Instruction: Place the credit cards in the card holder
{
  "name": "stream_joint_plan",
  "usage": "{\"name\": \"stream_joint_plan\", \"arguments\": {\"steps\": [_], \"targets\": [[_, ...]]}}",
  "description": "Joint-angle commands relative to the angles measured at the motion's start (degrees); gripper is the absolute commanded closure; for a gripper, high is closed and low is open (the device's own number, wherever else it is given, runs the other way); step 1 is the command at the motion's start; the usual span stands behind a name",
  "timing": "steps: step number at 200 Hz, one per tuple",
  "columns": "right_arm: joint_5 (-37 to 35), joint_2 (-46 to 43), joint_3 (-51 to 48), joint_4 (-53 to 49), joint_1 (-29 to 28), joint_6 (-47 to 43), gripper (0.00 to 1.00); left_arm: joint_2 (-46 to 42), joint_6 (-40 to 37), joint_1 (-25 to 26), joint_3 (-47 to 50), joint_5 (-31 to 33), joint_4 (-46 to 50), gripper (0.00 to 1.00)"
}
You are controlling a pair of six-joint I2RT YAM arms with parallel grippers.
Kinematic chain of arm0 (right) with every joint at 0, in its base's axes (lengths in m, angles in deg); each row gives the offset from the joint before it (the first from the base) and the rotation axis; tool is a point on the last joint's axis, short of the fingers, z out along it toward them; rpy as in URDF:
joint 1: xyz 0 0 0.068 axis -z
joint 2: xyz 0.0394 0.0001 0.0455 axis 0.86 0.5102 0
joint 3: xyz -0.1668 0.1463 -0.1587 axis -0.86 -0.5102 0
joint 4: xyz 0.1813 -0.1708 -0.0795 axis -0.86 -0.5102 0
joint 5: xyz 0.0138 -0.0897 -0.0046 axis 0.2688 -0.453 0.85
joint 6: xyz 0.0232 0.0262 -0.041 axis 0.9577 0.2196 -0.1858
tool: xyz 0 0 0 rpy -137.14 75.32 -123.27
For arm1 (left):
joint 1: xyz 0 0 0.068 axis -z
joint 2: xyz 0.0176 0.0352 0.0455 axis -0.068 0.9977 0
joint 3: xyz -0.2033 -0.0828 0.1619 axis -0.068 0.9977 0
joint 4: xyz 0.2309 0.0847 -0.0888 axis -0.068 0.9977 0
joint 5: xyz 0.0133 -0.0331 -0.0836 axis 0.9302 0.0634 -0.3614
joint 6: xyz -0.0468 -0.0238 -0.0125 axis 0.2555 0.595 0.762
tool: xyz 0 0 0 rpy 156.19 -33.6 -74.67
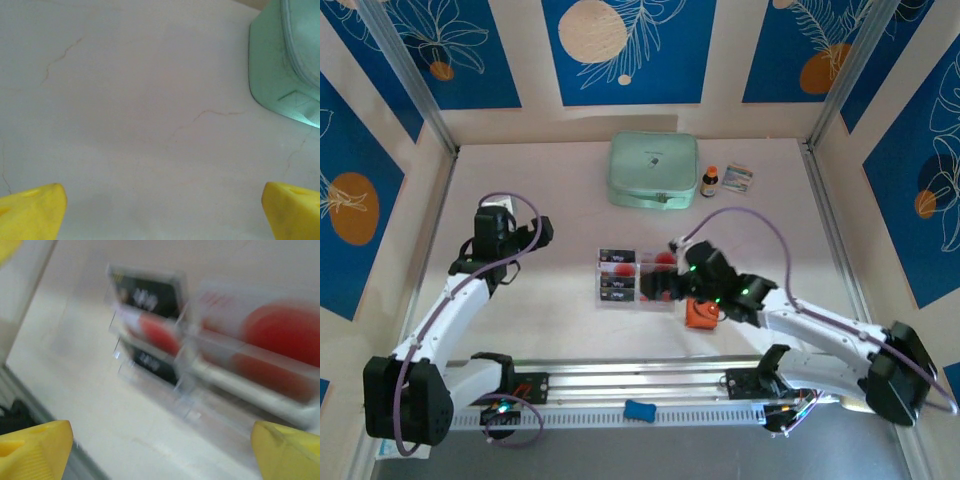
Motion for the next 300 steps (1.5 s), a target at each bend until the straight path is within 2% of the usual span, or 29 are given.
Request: {"name": "stream_joint_plan", "arguments": {"steps": [1,18,48,83,115,193,300], "targets": [[-7.57,6.70,1.90,4.01,-8.74,4.59,0.08,0.83,1.31,0.41,-2.50,-0.22,2.57,0.00],[-8.87,15.63,6.19,6.63,-14.31,5.47,0.09,2.14,0.88,0.42,-3.70,0.93,3.26,0.00],[-7.67,29.11,15.63,8.74,-18.62,2.94,0.14,4.53,0.50,0.39,-7.80,3.82,6.99,0.00],[-7.35,38.35,22.90,9.87,-19.38,1.47,0.17,5.32,-0.06,0.46,-11.72,5.53,9.85,0.00],[-7.89,42.94,24.55,11.15,-18.55,2.36,0.18,4.61,-0.06,0.46,-12.38,5.43,9.98,0.00],[-11.09,41.31,18.89,11.81,-11.77,2.22,0.20,3.81,-0.41,0.38,-12.33,3.06,11.11,0.00],[-9.42,37.74,15.07,7.31,3.12,-7.98,0.21,2.84,0.76,0.47,-10.97,-1.33,10.98,0.00]]}}
